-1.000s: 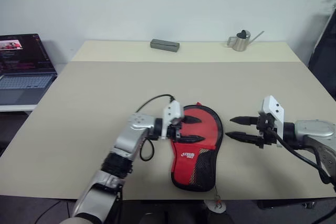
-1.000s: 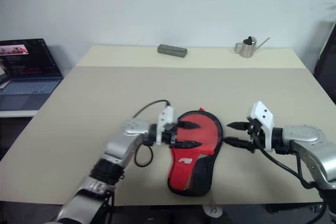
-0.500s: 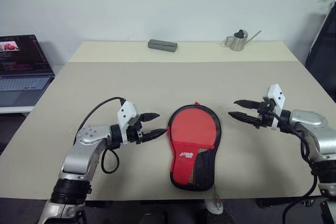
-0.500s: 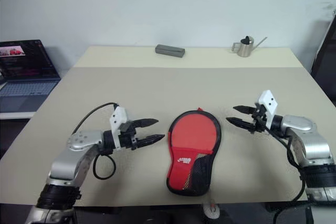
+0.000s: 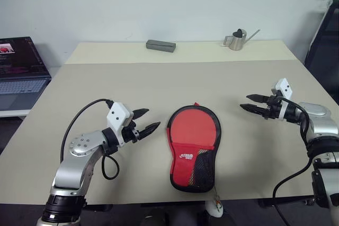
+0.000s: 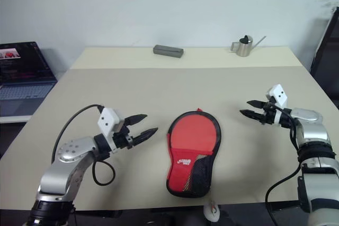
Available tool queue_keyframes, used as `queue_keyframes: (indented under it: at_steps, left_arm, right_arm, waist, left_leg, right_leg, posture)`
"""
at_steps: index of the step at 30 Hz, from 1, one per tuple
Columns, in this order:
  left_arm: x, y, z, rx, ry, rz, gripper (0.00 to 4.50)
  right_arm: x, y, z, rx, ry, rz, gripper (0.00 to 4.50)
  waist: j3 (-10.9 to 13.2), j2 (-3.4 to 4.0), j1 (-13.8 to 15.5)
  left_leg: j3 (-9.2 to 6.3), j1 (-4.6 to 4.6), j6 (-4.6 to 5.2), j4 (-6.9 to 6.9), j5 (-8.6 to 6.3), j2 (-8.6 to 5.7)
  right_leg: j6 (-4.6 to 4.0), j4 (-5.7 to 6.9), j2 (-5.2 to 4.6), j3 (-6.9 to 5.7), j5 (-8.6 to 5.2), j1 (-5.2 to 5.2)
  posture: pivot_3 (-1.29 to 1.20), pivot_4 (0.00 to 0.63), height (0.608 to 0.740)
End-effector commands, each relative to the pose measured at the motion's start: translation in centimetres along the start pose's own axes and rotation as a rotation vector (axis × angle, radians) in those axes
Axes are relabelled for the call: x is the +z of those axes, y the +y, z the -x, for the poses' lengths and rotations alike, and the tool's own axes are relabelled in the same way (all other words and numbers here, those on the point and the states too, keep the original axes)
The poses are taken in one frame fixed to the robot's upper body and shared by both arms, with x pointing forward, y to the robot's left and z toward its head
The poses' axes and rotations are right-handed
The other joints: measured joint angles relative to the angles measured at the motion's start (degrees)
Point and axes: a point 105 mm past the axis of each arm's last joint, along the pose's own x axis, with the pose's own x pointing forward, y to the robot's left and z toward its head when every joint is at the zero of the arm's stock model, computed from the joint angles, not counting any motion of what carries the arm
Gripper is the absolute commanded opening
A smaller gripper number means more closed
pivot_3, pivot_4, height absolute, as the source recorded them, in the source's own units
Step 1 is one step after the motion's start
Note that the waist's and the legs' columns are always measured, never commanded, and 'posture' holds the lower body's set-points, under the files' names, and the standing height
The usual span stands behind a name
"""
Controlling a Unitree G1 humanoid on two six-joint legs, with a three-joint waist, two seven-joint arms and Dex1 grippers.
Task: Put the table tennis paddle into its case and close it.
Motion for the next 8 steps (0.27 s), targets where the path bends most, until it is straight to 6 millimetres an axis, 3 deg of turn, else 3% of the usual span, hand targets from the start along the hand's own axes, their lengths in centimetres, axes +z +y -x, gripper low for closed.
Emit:
queue_keyframes:
  at_steps: [1,8]
  left_arm:
    - [1.2,0.5,0.3,0.050,-0.047,-0.039,3.37]
    - [-0.3,1.2,0.3,0.127,-0.013,-0.032,3.37]
  right_arm:
    - [2.1,-1.8,1.4,-0.067,-0.037,0.062,2.94]
    - [2.9,-2.7,1.9,-0.086,-0.021,0.096,2.94]
  waist:
    - [0.01,0.01,0.00]
    - [0.01,0.02,-0.04]
  left_leg:
    - [0.00,-0.01,0.00,0.00,0.00,0.00]
    - [0.10,-0.02,0.01,-0.01,0.00,0.02]
  right_leg:
    - [0.00,0.01,0.00,0.00,0.00,-0.03]
    - [-0.05,0.25,0.01,0.08,-0.03,-0.17]
  posture:
    - [0.00,0.150,0.740]
    - [0.00,0.150,0.740]
